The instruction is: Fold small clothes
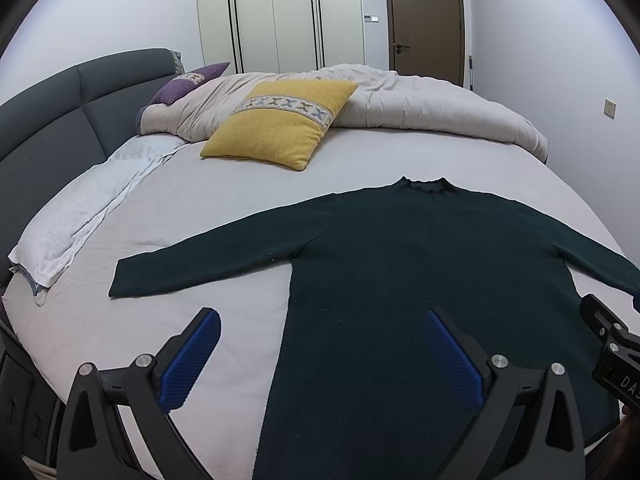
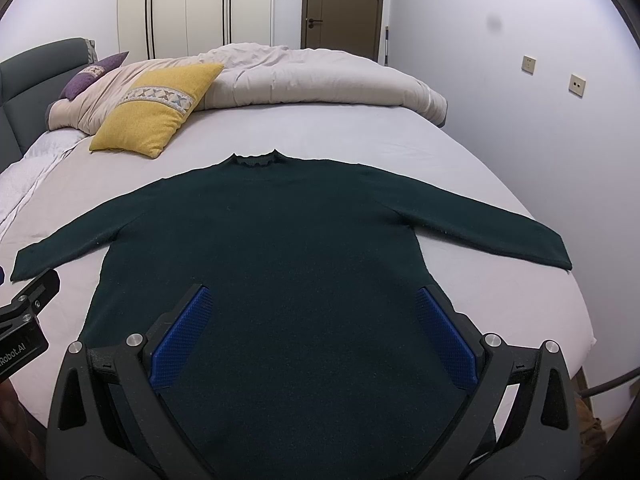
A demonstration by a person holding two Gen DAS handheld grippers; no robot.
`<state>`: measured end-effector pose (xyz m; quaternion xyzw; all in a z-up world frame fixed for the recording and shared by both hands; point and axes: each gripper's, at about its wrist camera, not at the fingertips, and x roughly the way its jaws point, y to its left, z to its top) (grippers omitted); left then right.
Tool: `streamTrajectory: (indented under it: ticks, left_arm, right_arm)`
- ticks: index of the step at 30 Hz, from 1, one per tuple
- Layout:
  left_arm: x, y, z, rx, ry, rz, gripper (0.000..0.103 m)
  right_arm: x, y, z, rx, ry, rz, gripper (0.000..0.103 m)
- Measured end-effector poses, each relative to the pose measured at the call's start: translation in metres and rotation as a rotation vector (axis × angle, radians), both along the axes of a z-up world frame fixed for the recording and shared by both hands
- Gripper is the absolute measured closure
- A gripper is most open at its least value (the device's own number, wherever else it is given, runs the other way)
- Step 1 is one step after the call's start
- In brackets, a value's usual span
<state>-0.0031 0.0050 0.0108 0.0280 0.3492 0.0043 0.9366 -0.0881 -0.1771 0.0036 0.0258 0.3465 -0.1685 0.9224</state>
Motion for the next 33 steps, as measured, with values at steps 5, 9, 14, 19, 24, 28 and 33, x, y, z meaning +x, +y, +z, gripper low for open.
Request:
streamTrajectory:
  ticks: [5, 9, 14, 19, 24, 28, 33]
  left_arm:
    - [-0.0005, -0.0008, -0.0002, -0.001, 0.0, 0.001, 0.0]
    - [-0.0006, -0.0014, -0.0008, 0.0, -0.001, 0.0, 0.0]
    - [-0.0002, 0.0007, -0.002, -0.001, 0.0, -0.001, 0.0]
    - [-0.0003, -0.0002, -0.0025, 0.001, -0.001, -0.001, 0.0]
    - [-0.0005, -0.0007, -0.0028, 0.001, -0.002, -0.001, 0.0]
    - [-0.0005, -0.0008, -0.0026, 0.0, -0.002, -0.001, 0.0]
    - [-0.0008, -0.0007, -0.0027, -0.001, -0.001, -0.001, 0.0]
  right_arm:
    - [-0.0003, 0.0006, 0.0, -0.001, 0.0, -0.001, 0.0]
    - [-0.0016, 0.0004, 0.001, 0.0, -0.002, 0.0, 0.0]
    - [0.002, -0.0011, -0.0006, 0.001, -0.001, 0.001, 0.0]
    - [0.0019, -0.0004, -0.0012, 0.0, -0.002, 0.001, 0.0]
    - [0.0018, -0.0002, -0.0012, -0.001, -0.002, 0.001, 0.0]
    - [0.0017, -0.0001, -0.0015, -0.001, -0.002, 0.002, 0.0]
    - [0.0018, 0.0001, -0.0015, 0.0, -0.001, 0.002, 0.0]
